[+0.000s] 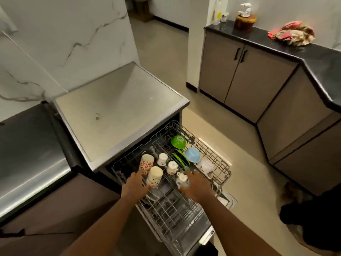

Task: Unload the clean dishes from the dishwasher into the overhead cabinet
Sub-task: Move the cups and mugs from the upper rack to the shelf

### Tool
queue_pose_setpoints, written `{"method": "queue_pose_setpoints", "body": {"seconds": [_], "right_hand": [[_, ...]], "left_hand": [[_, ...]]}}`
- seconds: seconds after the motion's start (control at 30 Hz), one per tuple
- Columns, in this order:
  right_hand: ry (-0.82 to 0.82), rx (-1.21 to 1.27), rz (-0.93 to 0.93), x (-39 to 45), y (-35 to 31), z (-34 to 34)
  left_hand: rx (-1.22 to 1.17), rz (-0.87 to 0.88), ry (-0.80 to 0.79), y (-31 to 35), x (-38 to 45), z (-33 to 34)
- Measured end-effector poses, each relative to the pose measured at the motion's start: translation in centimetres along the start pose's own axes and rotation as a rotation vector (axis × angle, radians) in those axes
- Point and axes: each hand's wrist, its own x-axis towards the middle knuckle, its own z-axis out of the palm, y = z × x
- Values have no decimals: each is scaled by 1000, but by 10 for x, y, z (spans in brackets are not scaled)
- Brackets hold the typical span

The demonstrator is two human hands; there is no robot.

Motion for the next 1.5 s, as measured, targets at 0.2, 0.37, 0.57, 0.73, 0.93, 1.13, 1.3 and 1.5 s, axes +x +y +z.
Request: {"method": "queue_pose_setpoints", "body": {"seconds": [0.2,0.37,0.57,0.73,0.93,1.13,1.3,1.5], "right_hand": [[-87,-12,-116,91,18,4],[-150,29,-157,169,28,30],[-267,50,-194,243,10,69],[-320,59,-254,286,-31,104],[-268,43,-395,318,-69,144],[-339,68,-387,326,-81,166],[-302,113,-368,322,-80,170],[-228,223,-405,299,-83,142]], "left_hand": [[-28,-142,39,27,37,31],[-93,-247,66,40,83,69],[-239,-326,71,26,137,121],[-204,-340,169,23,156,159],[-325,-435,193,23,167,168],[-401,-399,329,3,142,167],[-487,-396,377,-9,120,151],[-673,-463,509,-4,76,137]]}}
